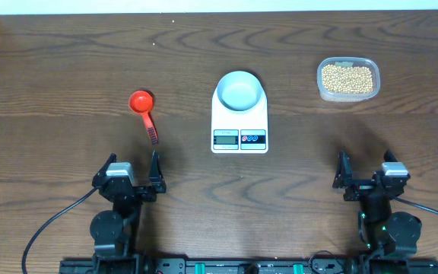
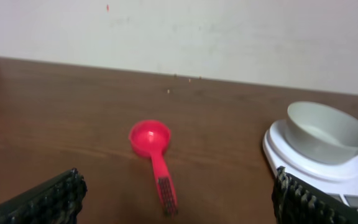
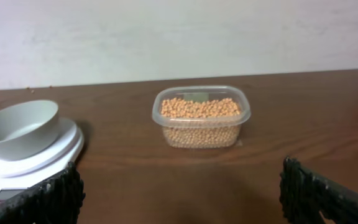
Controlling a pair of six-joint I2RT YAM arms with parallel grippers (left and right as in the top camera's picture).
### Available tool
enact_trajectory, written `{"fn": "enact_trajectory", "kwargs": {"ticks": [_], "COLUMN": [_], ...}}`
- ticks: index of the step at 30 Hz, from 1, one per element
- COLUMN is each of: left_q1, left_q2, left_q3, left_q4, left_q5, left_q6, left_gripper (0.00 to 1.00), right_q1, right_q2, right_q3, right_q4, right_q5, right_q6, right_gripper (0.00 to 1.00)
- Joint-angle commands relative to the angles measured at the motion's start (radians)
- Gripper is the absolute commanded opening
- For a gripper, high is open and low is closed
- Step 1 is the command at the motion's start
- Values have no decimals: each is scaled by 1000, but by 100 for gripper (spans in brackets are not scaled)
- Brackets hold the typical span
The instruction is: Scoop item into bowl and weigh 50g on scale
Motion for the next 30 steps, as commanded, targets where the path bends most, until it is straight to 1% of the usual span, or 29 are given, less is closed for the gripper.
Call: {"fn": "enact_trajectory", "kwargs": {"ticks": [1, 6, 7, 13, 20, 25, 30], "left_q1": [3, 3, 3, 3, 3, 3, 3], "left_q2": [42, 139, 176, 313, 502, 649, 802], "left_q3": [45, 142, 178, 293, 435, 558, 722], "left_q4": [-17, -18, -18, -25, -52, -110, -251], "left_q5": [5, 23, 25, 25, 52, 77, 78], "left_q6": [-1, -1, -2, -2, -2, -2, -2], "left_gripper": [98, 98, 98, 98, 98, 98, 98], "right_q1": [6, 6, 6, 6, 6, 6, 6], "right_q2": [39, 154, 204, 371, 558, 698, 842], "right_q3": [72, 210, 264, 427, 579, 682, 815], "right_q4": [-34, -106, -123, -197, -282, -353, -460], "right_q5": [-44, -82, -85, -98, -121, -159, -163], "right_q6": [-12, -12, -12, -12, -13, -14, -16], "right_gripper": [99, 99, 99, 99, 99, 99, 99]}}
